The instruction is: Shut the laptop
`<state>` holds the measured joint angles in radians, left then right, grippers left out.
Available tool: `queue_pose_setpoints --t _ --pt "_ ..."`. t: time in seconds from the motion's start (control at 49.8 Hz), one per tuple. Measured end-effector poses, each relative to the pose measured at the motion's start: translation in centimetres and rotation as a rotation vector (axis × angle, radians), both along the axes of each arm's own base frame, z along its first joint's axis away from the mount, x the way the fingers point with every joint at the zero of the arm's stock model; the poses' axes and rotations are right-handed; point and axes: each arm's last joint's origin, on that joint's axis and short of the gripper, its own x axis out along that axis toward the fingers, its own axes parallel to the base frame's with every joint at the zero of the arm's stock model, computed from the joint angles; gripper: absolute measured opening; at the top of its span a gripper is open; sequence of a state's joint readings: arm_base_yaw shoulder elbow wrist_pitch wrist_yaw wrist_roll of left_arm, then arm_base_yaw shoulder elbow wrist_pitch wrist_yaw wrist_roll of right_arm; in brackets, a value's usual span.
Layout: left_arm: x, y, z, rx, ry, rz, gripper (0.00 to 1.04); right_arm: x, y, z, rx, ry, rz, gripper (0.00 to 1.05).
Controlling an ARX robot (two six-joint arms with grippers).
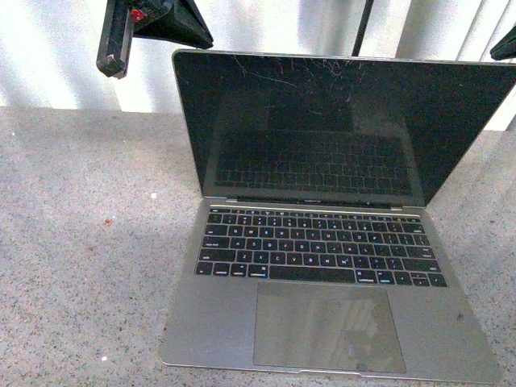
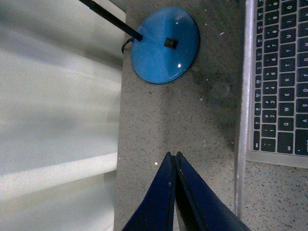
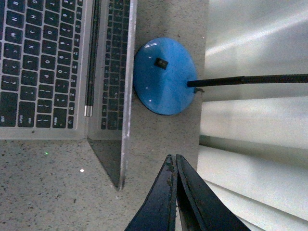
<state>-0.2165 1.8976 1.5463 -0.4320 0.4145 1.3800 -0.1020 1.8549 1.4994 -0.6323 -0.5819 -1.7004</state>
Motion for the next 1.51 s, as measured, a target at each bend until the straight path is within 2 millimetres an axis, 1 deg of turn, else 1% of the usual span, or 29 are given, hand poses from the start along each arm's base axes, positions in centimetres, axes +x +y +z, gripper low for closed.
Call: queue_pose_setpoints --t 0.221,0.482,0.823,1.144,1.365,1.505 --pt "0.2 -0.1 -0.1 0.009 0.006 -0.011 0.04 0.3 -0.1 -0.4 -0.014 0.004 0.007 0.03" --pt "0.4 -0.7 -0.3 0.014 0.012 -0.024 0.04 0.5 0.2 -0.4 -0.005 -0.007 0.01 0.03" --pt "0.2 -1.3 -0.5 0.03 0.031 -0.051 0.04 0.0 1.2 -0.7 0.05 0.086 0.001 0.03" --pt "0.1 -1.6 -0.6 0.033 0.039 -0.063 0.04 -0.3 1.3 -1.1 0.044 0.136 -0.004 0.03" --pt "-0.3 -1.8 -1.3 0.04 0.067 -0.069 0.04 -0.6 1.6 -1.7 0.038 0.169 -0.001 0.03" --pt "-0.9 -2.0 -1.7 0.043 0.092 -0.08 0.04 -0.9 1.9 -2.2 0.033 0.197 0.003 0.03"
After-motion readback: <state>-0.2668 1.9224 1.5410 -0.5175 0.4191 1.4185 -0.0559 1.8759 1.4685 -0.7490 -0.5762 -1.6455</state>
